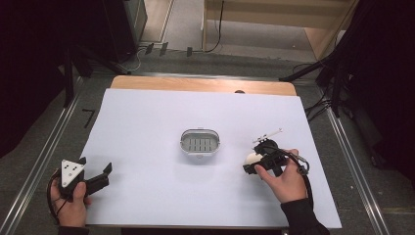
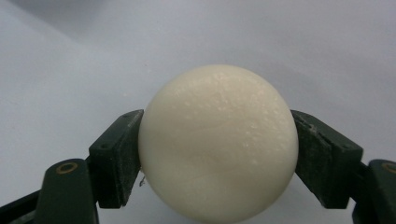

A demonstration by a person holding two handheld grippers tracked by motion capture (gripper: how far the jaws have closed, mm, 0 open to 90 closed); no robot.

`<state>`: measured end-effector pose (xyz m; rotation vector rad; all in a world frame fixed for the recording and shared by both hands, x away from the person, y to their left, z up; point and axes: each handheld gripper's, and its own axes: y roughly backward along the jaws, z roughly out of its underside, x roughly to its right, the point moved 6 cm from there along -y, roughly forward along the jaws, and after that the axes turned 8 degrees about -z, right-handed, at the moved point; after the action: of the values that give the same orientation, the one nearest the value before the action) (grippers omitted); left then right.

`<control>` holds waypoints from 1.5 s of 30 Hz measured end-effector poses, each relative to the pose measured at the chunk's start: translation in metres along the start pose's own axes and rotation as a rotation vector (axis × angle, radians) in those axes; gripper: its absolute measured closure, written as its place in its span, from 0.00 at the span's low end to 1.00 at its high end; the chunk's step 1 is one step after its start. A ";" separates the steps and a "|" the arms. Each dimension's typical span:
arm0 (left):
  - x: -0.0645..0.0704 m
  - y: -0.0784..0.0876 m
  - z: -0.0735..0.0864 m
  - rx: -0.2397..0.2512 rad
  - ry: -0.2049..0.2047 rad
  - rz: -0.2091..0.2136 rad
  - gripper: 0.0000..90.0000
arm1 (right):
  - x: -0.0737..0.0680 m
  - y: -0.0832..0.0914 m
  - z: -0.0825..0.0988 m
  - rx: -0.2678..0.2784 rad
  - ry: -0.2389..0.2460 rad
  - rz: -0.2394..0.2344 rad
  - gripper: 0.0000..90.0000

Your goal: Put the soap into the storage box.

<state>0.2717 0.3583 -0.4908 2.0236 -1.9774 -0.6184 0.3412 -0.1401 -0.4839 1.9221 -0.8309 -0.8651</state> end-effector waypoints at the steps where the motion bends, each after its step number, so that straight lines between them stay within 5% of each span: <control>1: 0.000 0.000 0.000 0.000 0.000 0.000 0.15 | -0.001 0.000 -0.001 0.002 0.005 0.000 0.27; 45: 0.000 0.001 0.000 0.006 0.006 -0.007 0.15 | -0.067 -0.010 -0.055 -0.024 0.123 -0.072 0.27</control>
<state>0.2711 0.3584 -0.4904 2.0350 -1.9720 -0.6081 0.3516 -0.0595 -0.4537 1.9736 -0.6787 -0.7871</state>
